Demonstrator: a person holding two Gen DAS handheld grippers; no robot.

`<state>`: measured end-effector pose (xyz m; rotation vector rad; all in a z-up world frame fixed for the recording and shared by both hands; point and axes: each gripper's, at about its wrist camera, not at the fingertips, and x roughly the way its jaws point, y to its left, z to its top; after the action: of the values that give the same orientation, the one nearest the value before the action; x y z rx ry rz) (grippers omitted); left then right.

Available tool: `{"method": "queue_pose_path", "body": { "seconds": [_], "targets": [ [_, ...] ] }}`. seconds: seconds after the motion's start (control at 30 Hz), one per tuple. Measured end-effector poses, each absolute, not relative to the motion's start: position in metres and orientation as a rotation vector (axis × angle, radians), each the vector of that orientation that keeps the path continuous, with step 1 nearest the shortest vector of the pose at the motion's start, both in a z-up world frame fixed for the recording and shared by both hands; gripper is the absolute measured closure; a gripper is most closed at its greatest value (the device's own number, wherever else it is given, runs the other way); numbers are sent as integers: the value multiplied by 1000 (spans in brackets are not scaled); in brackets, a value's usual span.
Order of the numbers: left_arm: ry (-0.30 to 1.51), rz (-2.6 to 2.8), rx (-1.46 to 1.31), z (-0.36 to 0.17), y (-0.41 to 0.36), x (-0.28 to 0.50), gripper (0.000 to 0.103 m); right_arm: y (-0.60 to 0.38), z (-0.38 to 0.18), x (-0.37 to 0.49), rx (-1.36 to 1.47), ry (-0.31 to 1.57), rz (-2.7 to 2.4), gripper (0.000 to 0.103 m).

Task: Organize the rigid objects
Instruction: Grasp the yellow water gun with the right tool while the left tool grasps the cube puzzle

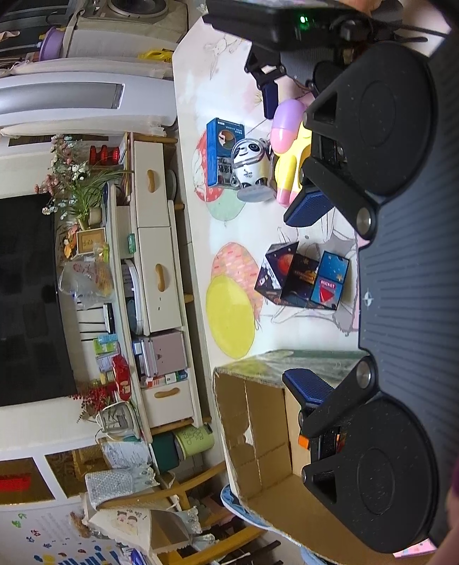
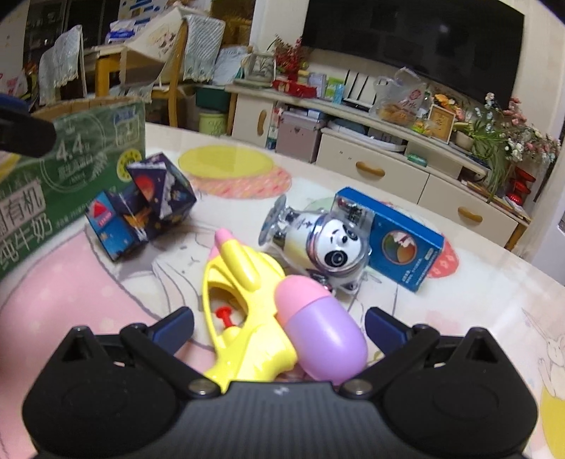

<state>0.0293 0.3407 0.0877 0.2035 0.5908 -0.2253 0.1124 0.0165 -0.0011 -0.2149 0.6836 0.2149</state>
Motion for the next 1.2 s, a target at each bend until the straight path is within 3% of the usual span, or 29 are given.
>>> {"method": "queue_pose_path", "body": {
  "seconds": [0.13,0.33,1.2],
  "targets": [
    [592,-241,208,84,330,32,0,11,-3,113,-188,688,233,1],
    [605,-259,224,73,311,42,0,3,-1,107,-168,675,241,11],
    [660,-70,354,-12,244,141,0,-37,-5,93,-101,665,235,10]
  ]
}}
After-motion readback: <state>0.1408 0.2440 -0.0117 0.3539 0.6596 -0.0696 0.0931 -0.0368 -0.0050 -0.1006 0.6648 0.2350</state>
